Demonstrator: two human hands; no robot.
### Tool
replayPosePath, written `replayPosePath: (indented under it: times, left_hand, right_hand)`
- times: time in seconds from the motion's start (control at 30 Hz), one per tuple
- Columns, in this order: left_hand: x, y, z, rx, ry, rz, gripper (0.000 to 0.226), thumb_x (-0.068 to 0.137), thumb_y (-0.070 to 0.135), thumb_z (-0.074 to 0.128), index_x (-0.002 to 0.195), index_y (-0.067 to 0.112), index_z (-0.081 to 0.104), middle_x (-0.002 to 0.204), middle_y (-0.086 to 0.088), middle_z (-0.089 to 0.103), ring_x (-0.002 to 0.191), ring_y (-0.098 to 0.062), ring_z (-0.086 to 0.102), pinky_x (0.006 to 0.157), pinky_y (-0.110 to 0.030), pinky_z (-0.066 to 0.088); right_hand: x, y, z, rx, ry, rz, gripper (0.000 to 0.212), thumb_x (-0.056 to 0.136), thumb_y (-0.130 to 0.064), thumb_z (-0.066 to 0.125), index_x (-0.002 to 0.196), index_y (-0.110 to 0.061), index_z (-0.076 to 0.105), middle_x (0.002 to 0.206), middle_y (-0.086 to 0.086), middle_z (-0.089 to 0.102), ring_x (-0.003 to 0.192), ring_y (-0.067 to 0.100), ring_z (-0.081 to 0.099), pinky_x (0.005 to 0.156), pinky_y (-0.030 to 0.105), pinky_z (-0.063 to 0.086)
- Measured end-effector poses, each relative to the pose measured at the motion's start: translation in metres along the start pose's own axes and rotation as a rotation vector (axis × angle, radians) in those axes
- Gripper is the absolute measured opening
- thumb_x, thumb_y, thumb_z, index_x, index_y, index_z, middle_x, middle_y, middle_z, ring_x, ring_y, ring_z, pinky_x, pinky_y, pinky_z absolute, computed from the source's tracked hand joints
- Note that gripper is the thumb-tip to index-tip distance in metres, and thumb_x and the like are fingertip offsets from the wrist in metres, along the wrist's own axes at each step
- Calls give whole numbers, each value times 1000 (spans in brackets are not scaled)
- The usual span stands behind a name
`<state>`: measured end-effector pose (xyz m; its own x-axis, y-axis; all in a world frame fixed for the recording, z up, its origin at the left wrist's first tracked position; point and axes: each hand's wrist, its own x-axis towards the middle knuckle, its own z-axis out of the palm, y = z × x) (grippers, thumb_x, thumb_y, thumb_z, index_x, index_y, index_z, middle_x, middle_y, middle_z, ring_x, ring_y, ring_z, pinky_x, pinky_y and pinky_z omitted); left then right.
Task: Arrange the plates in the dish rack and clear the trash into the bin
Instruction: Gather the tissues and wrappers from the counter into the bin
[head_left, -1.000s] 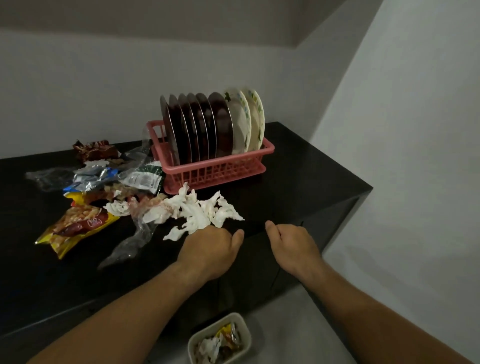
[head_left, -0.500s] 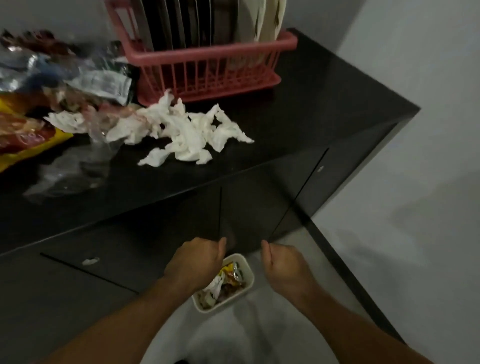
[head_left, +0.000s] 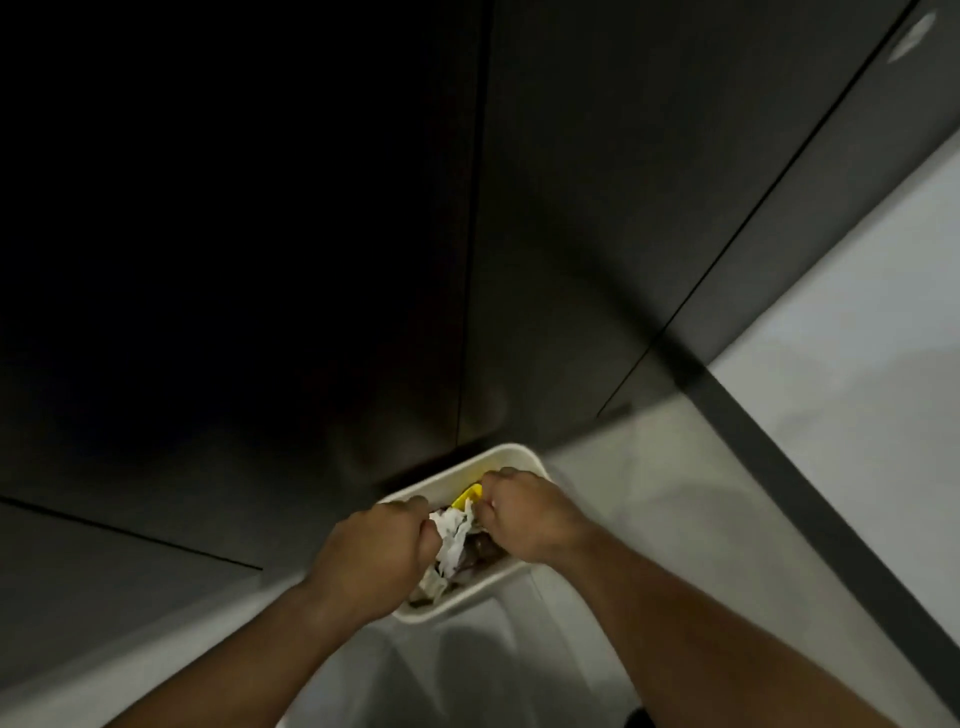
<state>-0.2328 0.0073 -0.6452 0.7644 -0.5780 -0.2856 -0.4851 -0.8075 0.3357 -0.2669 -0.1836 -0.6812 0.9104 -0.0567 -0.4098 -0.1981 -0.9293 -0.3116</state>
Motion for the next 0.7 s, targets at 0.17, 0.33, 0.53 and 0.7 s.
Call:
replayPosePath:
  times: [0.17, 0.33, 0.53, 0.7]
  left_hand:
    - [11, -13, 37, -9, 39, 47, 19, 96, 39, 37, 81, 28, 42, 91, 5, 59, 79, -17, 56, 62, -31, 36]
    - [34, -7, 53, -31, 132, 120, 22, 96, 39, 37, 87, 25, 52, 92, 4, 59, 82, -17, 55, 64, -30, 36]
    - [62, -4, 96, -114, -136, 75, 34, 96, 50, 33, 109, 27, 54, 115, -3, 58, 104, -24, 55, 81, -33, 42]
    - [51, -2, 74, -33, -381, 83, 54, 96, 59, 23, 144, 37, 30, 152, -4, 32, 136, -29, 34, 110, -43, 31]
  right_hand:
    - [35, 22, 51, -6, -191, 23, 38, 96, -41, 48, 126, -20, 57, 134, 10, 54, 118, 28, 52, 96, 37, 44]
    - [24, 23, 45, -9, -125, 35, 31, 95, -30, 57, 121, -12, 59, 127, 11, 60, 111, 28, 59, 94, 36, 48]
    - [-8, 27, -7, 43, 62, -8, 30, 100, -31, 46, 124, -20, 61, 124, 7, 63, 107, 25, 59, 90, 31, 48]
    - [-37, 21, -57, 85, 69, 9, 39, 100, -43, 46, 136, -29, 53, 136, -2, 55, 120, 17, 52, 90, 26, 40]
